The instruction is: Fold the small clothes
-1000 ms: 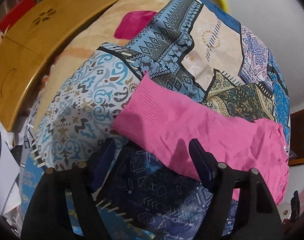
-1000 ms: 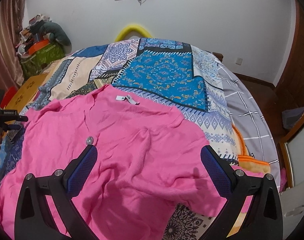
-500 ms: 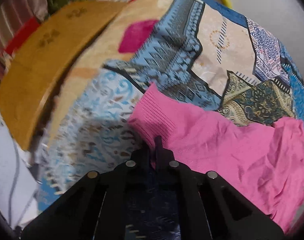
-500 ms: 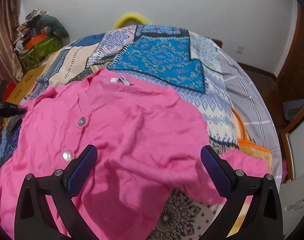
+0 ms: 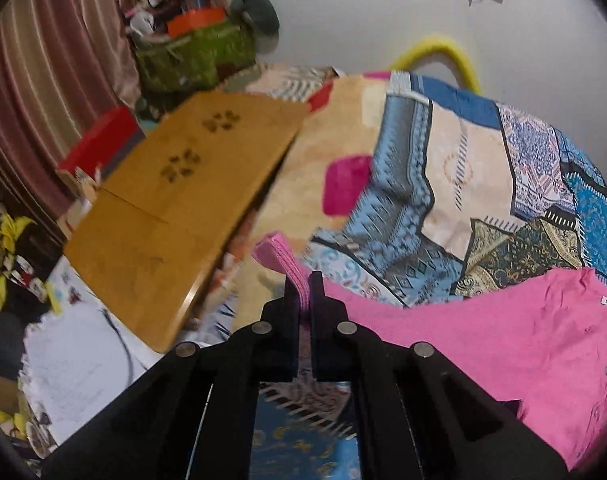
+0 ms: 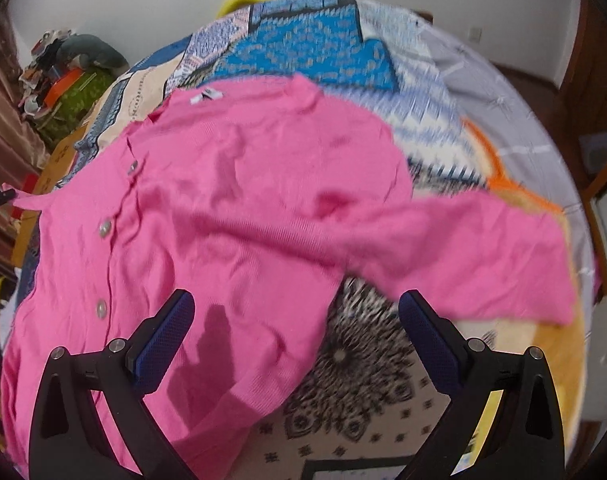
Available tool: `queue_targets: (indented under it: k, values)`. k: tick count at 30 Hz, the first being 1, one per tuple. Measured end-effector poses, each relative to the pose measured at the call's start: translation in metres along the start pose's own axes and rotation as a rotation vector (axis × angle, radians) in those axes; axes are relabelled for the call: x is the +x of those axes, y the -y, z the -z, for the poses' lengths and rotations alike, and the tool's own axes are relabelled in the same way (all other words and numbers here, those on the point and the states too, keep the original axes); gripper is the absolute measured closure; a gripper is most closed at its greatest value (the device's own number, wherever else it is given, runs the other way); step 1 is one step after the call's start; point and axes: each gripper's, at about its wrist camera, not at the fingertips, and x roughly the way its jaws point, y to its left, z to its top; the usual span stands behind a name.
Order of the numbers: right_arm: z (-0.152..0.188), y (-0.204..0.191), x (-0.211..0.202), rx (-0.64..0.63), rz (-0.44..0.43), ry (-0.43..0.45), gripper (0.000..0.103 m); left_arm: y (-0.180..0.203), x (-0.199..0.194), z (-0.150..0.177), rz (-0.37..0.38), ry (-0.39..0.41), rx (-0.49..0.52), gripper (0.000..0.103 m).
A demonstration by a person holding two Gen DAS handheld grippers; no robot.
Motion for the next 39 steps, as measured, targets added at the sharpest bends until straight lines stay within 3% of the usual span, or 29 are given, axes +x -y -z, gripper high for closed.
queue_targets:
  k: [7, 15, 18, 24, 28, 33, 39]
  values:
    - [0.009, -0.005, 0.011, 0.025, -0.073, -0.049, 0.027, 0.005, -0.028, -0.004, -0.023, 0.066, 0.043, 0.099]
    - [0.012, 0.003, 0.004, 0.033, -0.11, -0.039, 0.071, 0.064, -0.063, -0.008, 0.024, 0.155, 0.154, 0.099]
    - [0.016, 0.007, 0.001, 0.025, -0.104, -0.037, 0.083, 0.096, -0.079, -0.009, 0.062, 0.186, 0.207, 0.099]
    - [0.021, 0.015, -0.005, -0.009, -0.1, -0.046, 0.09, 0.159, -0.107, 0.002, 0.117, 0.257, 0.321, 0.099]
    - [0.025, 0.016, -0.009, -0.055, -0.051, -0.05, 0.091, 0.201, -0.123, 0.016, 0.181, 0.282, 0.398, 0.099]
    - [0.024, 0.025, -0.019, -0.066, -0.015, -0.051, 0.091, 0.245, -0.126, 0.04, 0.264, 0.229, 0.463, 0.099]
    - [0.017, 0.026, -0.043, -0.062, -0.033, 0.0, 0.091, 0.28, -0.112, 0.069, 0.332, 0.143, 0.528, 0.099]
